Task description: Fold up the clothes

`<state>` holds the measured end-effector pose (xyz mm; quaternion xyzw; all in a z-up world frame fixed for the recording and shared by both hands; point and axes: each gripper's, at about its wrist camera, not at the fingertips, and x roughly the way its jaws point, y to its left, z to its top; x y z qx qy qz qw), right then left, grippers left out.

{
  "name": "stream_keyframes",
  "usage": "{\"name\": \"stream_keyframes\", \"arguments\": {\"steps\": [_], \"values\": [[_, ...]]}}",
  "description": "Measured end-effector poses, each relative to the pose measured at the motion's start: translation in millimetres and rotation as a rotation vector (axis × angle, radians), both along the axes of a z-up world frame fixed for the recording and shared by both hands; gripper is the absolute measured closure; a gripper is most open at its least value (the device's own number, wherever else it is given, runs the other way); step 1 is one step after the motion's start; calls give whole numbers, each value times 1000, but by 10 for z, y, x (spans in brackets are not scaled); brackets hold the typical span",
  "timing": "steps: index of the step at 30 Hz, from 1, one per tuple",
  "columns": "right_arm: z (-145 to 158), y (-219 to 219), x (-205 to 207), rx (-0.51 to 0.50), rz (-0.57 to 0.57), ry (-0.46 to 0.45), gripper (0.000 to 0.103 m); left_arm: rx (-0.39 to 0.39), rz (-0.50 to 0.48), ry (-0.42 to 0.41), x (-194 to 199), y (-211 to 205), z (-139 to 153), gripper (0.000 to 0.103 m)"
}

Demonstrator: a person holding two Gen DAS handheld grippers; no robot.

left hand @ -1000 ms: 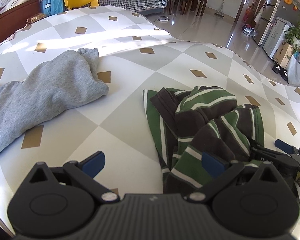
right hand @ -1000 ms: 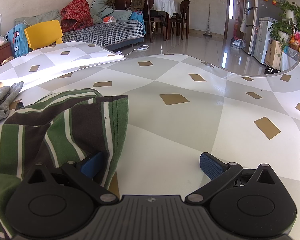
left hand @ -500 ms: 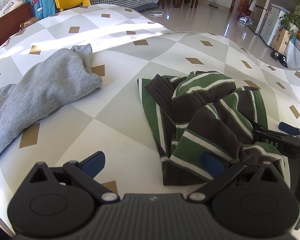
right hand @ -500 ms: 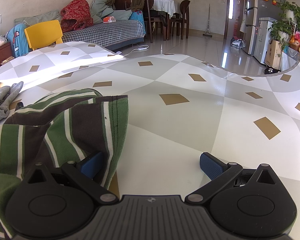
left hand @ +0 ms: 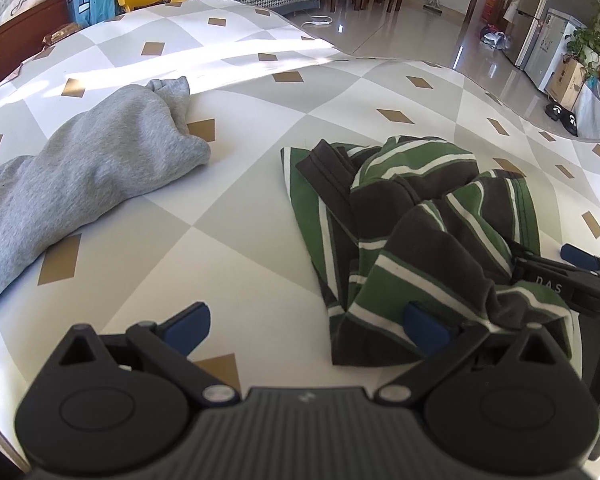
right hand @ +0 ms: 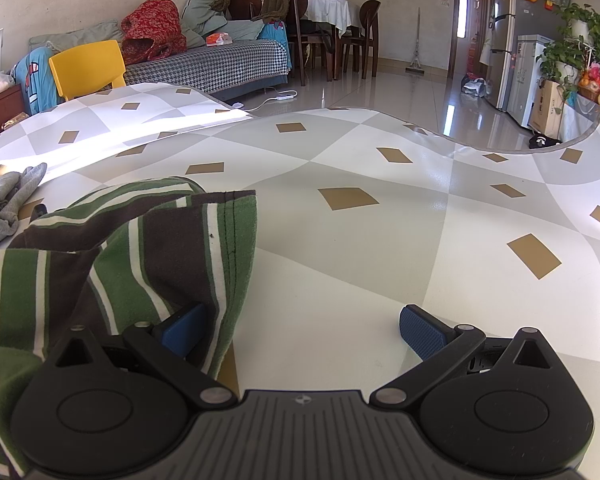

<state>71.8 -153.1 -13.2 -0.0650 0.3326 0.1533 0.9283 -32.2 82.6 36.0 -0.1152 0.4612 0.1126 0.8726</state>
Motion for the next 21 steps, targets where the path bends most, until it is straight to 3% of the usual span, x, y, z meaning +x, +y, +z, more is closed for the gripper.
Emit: {"name": "stream_keyframes", "arguments": {"steps": [21], "values": [[0, 0, 0, 0, 0, 0, 0, -6, 19, -18, -12, 41, 53, 0]]}}
